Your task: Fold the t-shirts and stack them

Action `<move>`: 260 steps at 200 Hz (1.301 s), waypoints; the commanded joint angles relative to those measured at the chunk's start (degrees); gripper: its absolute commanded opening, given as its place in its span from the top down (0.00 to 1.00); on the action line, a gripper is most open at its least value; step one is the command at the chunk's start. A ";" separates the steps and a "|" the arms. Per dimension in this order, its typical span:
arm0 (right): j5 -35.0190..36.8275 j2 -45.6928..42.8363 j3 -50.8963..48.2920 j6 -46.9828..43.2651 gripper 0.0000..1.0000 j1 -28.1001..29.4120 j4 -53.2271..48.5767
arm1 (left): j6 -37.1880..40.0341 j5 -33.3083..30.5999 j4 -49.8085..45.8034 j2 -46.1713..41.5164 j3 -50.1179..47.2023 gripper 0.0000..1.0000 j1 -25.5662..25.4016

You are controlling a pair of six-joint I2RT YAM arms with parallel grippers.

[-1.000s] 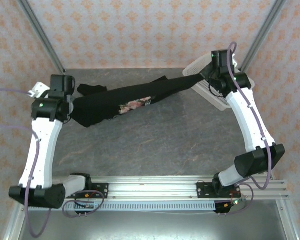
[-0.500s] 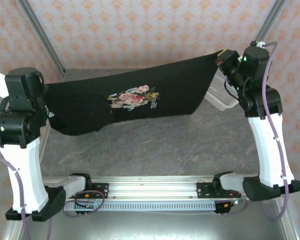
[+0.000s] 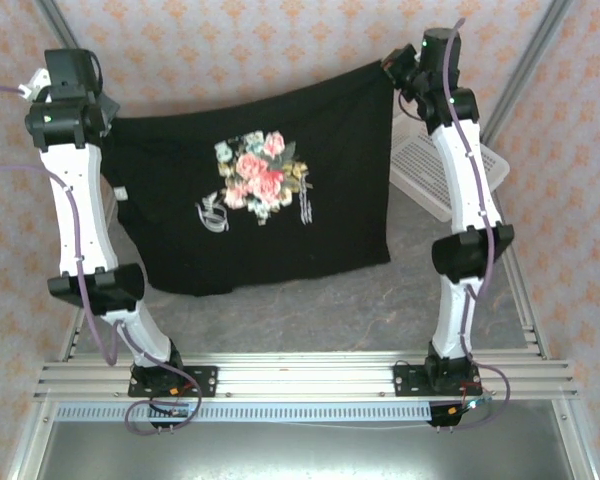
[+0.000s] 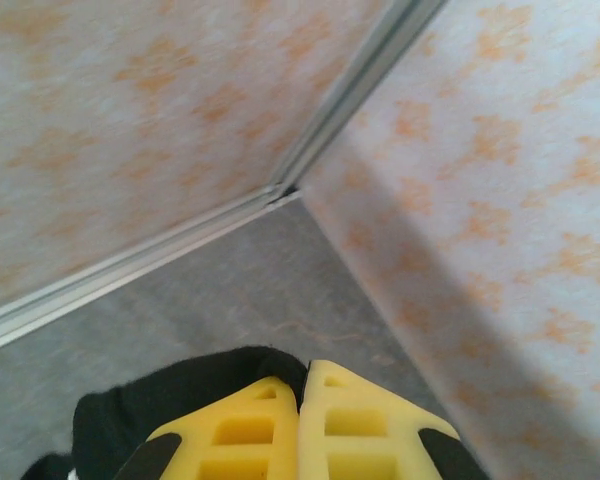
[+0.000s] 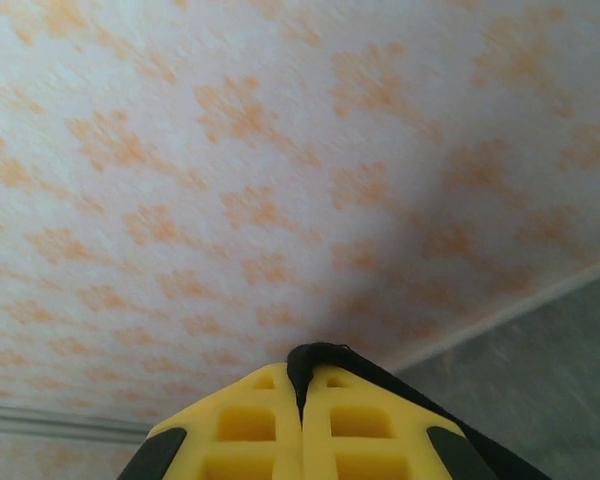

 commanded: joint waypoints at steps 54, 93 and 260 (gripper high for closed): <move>-2.90 2.83 14.59 8.88 1.00 -7.20 8.88 | 4.92 2.54 17.84 -8.33 8.34 1.00 2.87; -5.77 1.11 12.90 7.29 1.00 -7.45 -2.63 | 5.49 2.34 10.57 -17.76 -6.15 1.00 2.79; 26.60 -40.36 -90.14 2.69 1.00 -4.21 -17.42 | -17.02 17.49 7.85 -49.28 -105.88 1.00 -7.17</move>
